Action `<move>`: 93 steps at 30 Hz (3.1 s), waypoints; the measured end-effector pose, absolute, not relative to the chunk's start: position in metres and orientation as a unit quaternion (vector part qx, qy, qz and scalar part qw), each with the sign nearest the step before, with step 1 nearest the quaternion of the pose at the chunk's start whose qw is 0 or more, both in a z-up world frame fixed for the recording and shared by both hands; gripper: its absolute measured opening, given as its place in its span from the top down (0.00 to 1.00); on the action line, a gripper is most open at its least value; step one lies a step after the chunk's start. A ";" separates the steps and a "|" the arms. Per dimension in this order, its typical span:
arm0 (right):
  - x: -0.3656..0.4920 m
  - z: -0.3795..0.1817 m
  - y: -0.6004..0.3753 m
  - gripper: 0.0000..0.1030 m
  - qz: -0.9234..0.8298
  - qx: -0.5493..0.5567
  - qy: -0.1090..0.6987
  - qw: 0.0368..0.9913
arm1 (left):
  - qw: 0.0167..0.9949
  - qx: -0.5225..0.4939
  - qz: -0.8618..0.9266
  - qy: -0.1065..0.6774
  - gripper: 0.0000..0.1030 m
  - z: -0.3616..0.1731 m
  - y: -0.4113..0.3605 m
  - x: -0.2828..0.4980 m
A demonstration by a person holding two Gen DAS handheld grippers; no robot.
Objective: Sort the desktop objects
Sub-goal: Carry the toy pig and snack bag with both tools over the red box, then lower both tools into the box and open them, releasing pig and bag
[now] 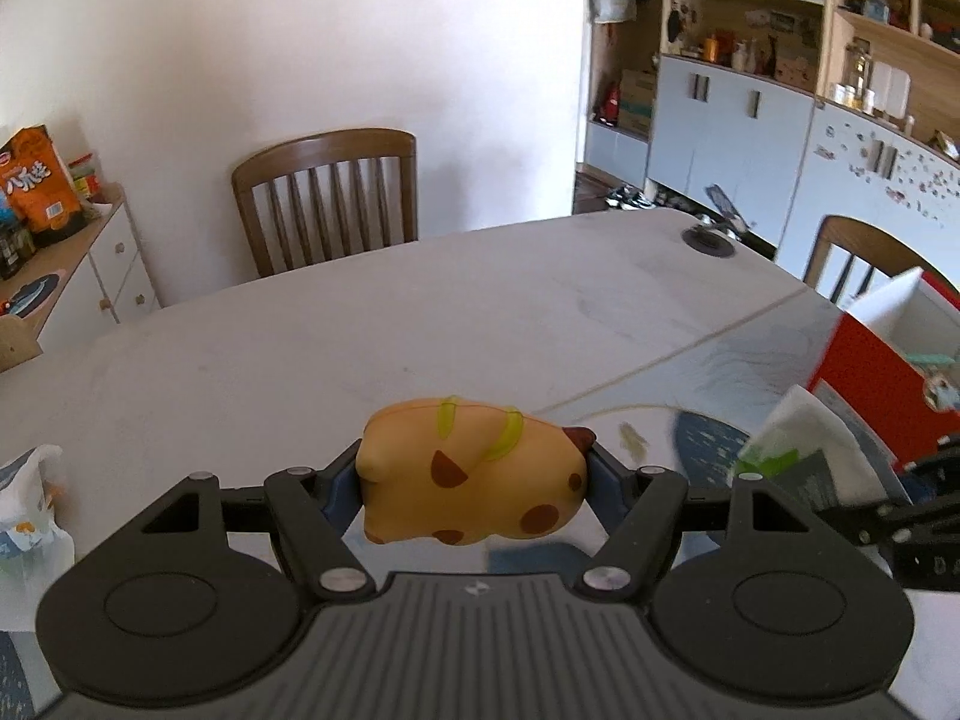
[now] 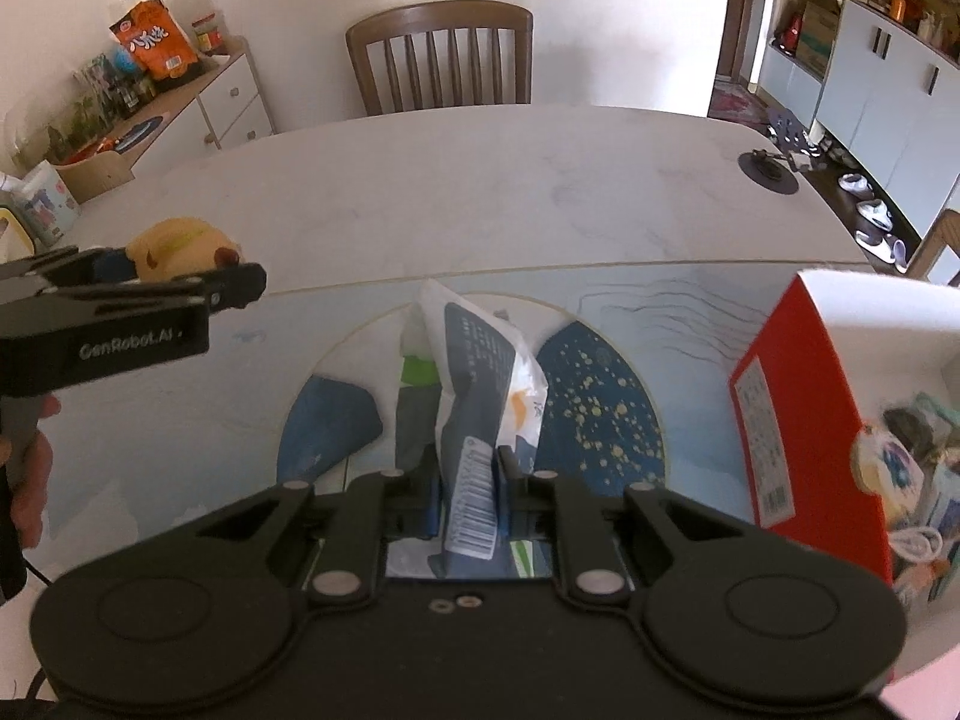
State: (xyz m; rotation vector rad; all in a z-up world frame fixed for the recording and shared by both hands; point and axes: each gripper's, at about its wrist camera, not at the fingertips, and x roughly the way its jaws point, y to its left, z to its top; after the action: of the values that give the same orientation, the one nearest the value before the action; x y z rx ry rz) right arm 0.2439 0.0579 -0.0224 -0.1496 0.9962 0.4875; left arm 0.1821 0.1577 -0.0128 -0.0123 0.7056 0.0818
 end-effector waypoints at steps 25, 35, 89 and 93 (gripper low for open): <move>0.210 -0.009 -0.040 0.85 0.238 -0.039 0.479 0.844 | 0.912 -0.013 -0.058 0.405 0.30 -0.028 0.036 0.136; 0.206 0.019 -0.099 0.85 0.246 -0.017 0.460 0.853 | 0.913 -0.008 -0.104 0.394 0.30 0.000 -0.014 0.143; 0.343 -0.003 -0.278 0.87 0.156 -0.027 0.406 0.900 | 0.869 0.070 -0.198 0.449 0.29 -0.035 -0.219 0.366; 0.344 -0.014 -0.280 0.87 0.151 -0.032 0.421 0.894 | 0.863 0.077 -0.199 0.457 0.29 -0.044 -0.225 0.371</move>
State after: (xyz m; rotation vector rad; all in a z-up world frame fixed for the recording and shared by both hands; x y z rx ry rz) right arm 0.3439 -0.2803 -0.0140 -0.0664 0.8730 0.3134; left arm 0.3713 -0.2247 -0.0440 0.1619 0.9584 -0.4181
